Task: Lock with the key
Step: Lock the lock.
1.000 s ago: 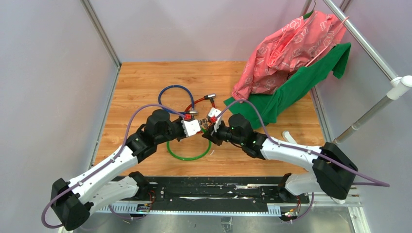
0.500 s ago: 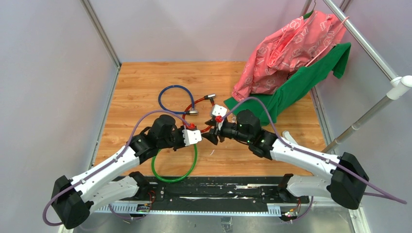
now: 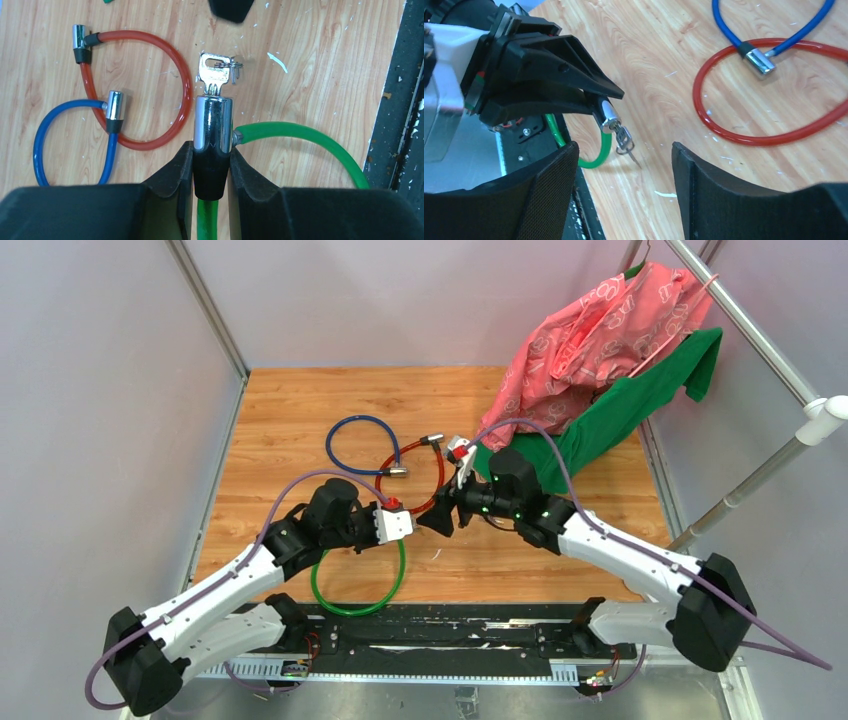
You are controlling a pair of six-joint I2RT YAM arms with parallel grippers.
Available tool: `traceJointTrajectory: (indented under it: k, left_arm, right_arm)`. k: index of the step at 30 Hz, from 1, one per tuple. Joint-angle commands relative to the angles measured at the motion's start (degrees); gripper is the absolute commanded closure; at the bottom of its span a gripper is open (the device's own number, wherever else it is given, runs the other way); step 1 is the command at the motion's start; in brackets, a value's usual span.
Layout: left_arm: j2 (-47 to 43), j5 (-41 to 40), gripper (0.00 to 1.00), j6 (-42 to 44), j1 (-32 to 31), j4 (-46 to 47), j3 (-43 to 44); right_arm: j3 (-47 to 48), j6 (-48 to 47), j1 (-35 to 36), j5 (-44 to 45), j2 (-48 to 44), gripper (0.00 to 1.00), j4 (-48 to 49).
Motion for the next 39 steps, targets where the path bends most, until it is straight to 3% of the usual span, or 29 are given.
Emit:
traceJointTrajectory:
  k: [1,3,7,11,13,16,19,25,31,38,39]
  left_arm:
    - [-1.22,0.38,1.00,0.74,-0.45,1.15,-0.45]
    - [-1.38,0.46,1.00,0.73,-0.45,1.01,-0.45]
    - [-1.42,0.66,1.00,0.53,-0.45,1.00,-0.35]
    - [-1.50,1.51,1.00,-0.16,-0.45,1.03,-0.34]
    - [-1.50,1.57,1.00,-0.13,-0.45,1.07,-0.30]
    - [-1.51,1.43,1.00,0.06,-0.45,1.00,-0.29]
    - [-1.62,1.57,1.00,0.10,-0.45,0.85,-0.15]
    - [-1.59,1.53,1.00,-0.07,-0.45,0.75,-0.02]
    - [-1.55,1.53,1.00,0.11,-0.45,0.65,0.11]
    - [-1.60,2.23,1.00,-0.26,-0.45,0.45,0.35]
    - [-1.69,2.47,1.00,-0.09,-0.45,0.24,0.52]
  right_arm:
    - [2.91,12.44,-0.37,-4.95,4.52,0.28,4.87]
    - [3.78,14.21,-0.37,-6.41,6.82,0.32,4.59]
    - [8.19,14.36,-0.38,-9.73,11.40,0.51,-1.77]
    - [7.67,15.19,-0.38,-9.47,11.74,0.66,-1.17]
    - [7.21,14.98,-0.37,-9.31,11.68,0.65,-1.25]
    - [6.35,13.19,-0.37,-8.02,11.39,0.52,-3.31]
    - [5.69,11.63,-0.47,-8.21,11.78,0.51,-3.46]
    - [7.43,9.08,-0.55,-11.73,13.78,0.71,-5.25]
    - [8.08,7.64,-0.55,-13.32,14.63,0.72,-6.57]
    - [8.71,4.59,-0.55,-13.20,14.39,1.00,-6.15]
    - [8.77,2.87,-0.55,-13.21,14.36,1.00,-6.09]
